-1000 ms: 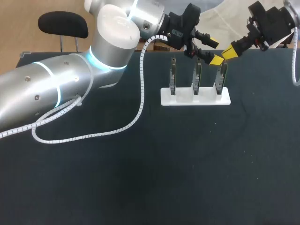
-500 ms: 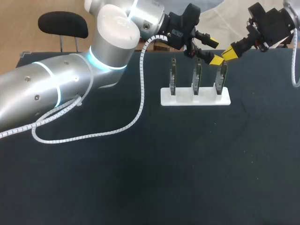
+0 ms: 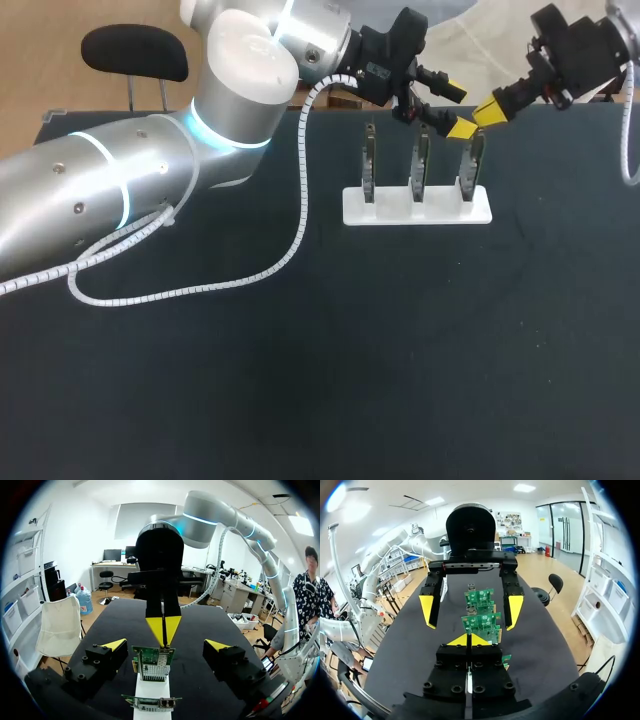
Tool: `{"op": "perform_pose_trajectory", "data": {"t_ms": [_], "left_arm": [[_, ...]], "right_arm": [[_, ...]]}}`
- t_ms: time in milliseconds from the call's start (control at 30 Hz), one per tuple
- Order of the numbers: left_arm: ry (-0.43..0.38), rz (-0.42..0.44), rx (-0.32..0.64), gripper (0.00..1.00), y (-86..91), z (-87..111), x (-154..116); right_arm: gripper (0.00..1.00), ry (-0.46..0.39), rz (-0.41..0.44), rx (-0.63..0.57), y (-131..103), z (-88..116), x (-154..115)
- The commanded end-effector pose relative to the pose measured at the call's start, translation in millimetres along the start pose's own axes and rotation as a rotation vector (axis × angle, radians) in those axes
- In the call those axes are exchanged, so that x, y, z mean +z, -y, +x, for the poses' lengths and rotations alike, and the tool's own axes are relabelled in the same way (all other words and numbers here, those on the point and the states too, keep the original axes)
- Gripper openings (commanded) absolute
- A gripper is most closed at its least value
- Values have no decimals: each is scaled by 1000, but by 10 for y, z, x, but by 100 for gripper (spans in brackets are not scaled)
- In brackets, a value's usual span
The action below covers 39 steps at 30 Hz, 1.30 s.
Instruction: Pick up the optical module with the left hand, and insert it into the network port with the right hand.
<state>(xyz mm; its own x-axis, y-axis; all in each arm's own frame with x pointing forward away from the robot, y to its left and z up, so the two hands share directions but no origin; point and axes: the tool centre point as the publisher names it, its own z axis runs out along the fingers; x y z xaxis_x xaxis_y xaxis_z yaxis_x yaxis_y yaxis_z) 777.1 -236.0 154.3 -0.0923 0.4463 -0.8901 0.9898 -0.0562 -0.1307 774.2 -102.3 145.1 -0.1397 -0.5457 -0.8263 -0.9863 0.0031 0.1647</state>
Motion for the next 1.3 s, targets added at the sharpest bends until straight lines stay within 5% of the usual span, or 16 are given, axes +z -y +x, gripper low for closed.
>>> {"op": "perform_pose_trajectory", "data": {"t_ms": [33, 433, 1167, 1233, 1267, 1300], "left_arm": [[-4, 4, -1, 100, -22, -9, 5], [-4, 4, -1, 100, -22, -9, 5], [-15, -160, 179, 100, -234, -506, -471], [1, -168, 205, 100, -231, -547, -477], [1, -168, 205, 100, -231, -547, -477], [1, -168, 205, 100, -231, -547, -477]], "right_arm": [[0, 12, 15, -14, -7, -58, -51], [0, 31, 71, -17, 13, -99, -197], [0, 101, 159, -83, 104, -407, -486], [85, 106, 208, -65, 139, -436, -503], [100, 106, 208, -65, 139, -436, -503], [100, 106, 208, -65, 139, -436, -503]]}}
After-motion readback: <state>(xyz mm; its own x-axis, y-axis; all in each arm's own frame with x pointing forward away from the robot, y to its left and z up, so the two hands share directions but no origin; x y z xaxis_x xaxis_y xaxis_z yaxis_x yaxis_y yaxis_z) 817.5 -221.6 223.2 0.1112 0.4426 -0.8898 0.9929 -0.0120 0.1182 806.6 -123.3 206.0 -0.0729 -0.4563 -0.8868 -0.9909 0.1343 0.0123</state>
